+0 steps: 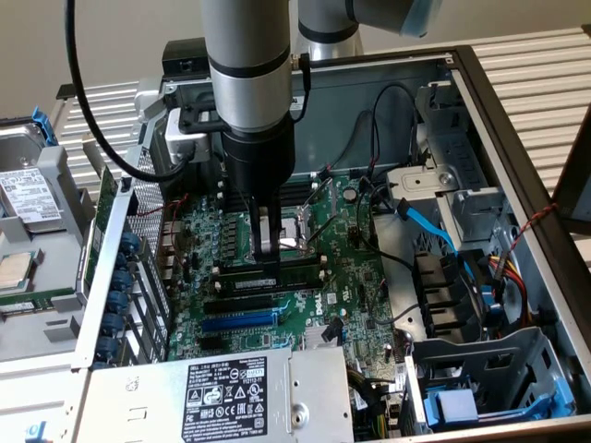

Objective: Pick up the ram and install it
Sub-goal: 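Press down the ram until it locks into place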

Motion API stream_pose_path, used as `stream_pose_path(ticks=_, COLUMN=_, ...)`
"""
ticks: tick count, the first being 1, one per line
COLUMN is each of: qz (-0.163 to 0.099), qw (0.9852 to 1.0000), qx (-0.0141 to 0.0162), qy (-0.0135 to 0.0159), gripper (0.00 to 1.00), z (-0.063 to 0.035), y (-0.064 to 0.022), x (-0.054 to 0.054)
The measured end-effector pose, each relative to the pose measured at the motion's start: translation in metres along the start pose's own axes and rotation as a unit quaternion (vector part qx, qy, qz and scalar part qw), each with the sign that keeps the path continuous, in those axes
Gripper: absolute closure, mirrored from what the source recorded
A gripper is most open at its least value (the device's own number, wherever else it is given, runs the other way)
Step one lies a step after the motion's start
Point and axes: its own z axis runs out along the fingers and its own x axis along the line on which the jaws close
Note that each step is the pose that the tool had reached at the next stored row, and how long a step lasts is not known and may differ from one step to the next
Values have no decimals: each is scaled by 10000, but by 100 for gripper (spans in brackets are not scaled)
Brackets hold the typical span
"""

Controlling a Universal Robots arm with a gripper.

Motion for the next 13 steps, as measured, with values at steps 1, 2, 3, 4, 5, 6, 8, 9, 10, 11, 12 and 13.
stream_pose_path(ticks=1, qz=-1, qw=10000, qx=-1, qy=-5, gripper=89, z=-7, y=0, x=0)
stream_pose_path(ticks=2, qz=-1, qw=10000, qx=0, qy=-11, gripper=89, z=-15, y=0, x=1)
stream_pose_path(ticks=3, qz=0, qw=10000, qx=-2, qy=-15, gripper=89, z=-25, y=0, x=1)
stream_pose_path(ticks=4, qz=-1, qw=10000, qx=-2, qy=-24, gripper=89, z=-34, y=0, x=1)
stream_pose_path(ticks=5, qz=-1, qw=10000, qx=-1, qy=-28, gripper=89, z=-44, y=0, x=2)
stream_pose_path(ticks=6, qz=-1, qw=10000, qx=-1, qy=-32, gripper=89, z=-53, y=0, x=2)
stream_pose_path(ticks=8, qz=-1, qw=10000, qx=-1, qy=-40, gripper=89, z=-71, y=0, x=3)
stream_pose_path(ticks=9, qz=-1, qw=10000, qx=-1, qy=-44, gripper=89, z=-80, y=0, x=3)
stream_pose_path(ticks=10, qz=-1, qw=10000, qx=-2, qy=-50, gripper=89, z=-89, y=1, x=3)
stream_pose_path(ticks=11, qz=-1, qw=10000, qx=-2, qy=-55, gripper=89, z=-97, y=1, x=3)
stream_pose_path(ticks=12, qz=-1, qw=10000, qx=-1, qy=-58, gripper=89, z=-104, y=1, x=4)
stream_pose_path(ticks=13, qz=-1, qw=10000, qx=-1, qy=-61, gripper=89, z=-111, y=1, x=4)
